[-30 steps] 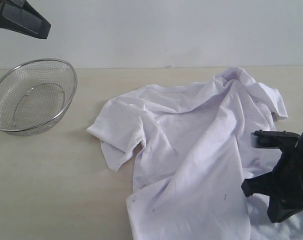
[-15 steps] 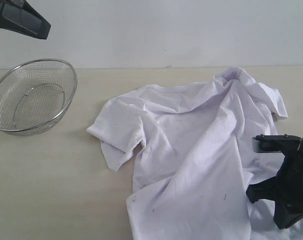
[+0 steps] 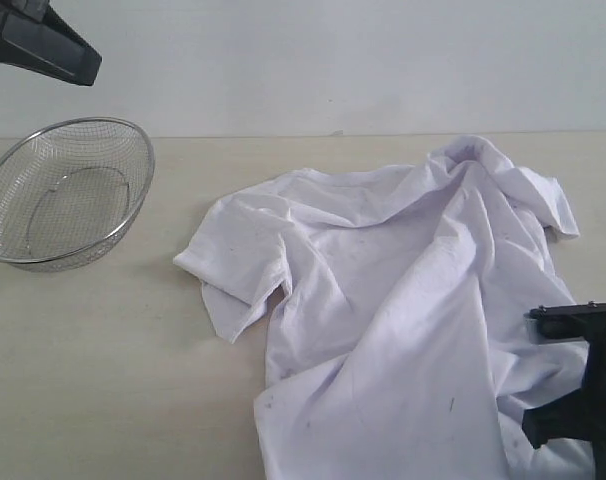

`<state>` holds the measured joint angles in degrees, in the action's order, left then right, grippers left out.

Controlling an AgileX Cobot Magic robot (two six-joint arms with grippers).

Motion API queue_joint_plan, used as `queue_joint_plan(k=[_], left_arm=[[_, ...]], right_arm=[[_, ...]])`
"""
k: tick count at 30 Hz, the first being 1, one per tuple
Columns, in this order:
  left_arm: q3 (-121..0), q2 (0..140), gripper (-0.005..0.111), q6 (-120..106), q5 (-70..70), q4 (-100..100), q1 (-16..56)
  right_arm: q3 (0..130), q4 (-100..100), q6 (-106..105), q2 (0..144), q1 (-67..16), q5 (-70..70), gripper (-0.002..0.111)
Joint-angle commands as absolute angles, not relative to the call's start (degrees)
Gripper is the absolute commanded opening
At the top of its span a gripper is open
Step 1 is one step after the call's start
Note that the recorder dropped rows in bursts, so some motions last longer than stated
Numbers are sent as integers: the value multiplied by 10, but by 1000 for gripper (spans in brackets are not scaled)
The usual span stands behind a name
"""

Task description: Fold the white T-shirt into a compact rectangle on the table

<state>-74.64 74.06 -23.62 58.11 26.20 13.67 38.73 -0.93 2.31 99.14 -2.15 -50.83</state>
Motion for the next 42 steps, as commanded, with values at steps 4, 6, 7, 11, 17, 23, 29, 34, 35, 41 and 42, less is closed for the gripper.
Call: queue_joint_plan(k=[4,6,7,11,17,23,29,34,35,41,42], left_arm=[[-745,737,4,-240,585,263,136],[-745,737,4,-240,585,263,136],[-745,737,4,-240,585,263,136],[-745,737,4,-240,585,259,136],[-745,737,4,-240,584,258,136],[-745,737,4,-240,583,254,136],[-745,737,4,-240,573,254,136],[-745,755,4,-242,560,259,136],[-745,767,4,-247,553,264,136],[-755,877,4,-341,537,342,136],[-759,902,4,-347,539,350,136]], right_arm=[[374,55,44,1000,61,-523,0],[374,52,42,1000,86,-514,0],[374,52,41,1000,98,-512,0],[374,50,35,1000,140,-509,0],[388,0,-8,998,149,-520,0],[407,8,-8,954,149,-521,0],[454,-72,-57,878,148,-530,0],[502,-342,-249,835,148,-519,0],[511,-398,-286,835,145,-523,0],[546,-453,-323,848,64,-518,0],[546,-453,-323,852,52,-514,0]])
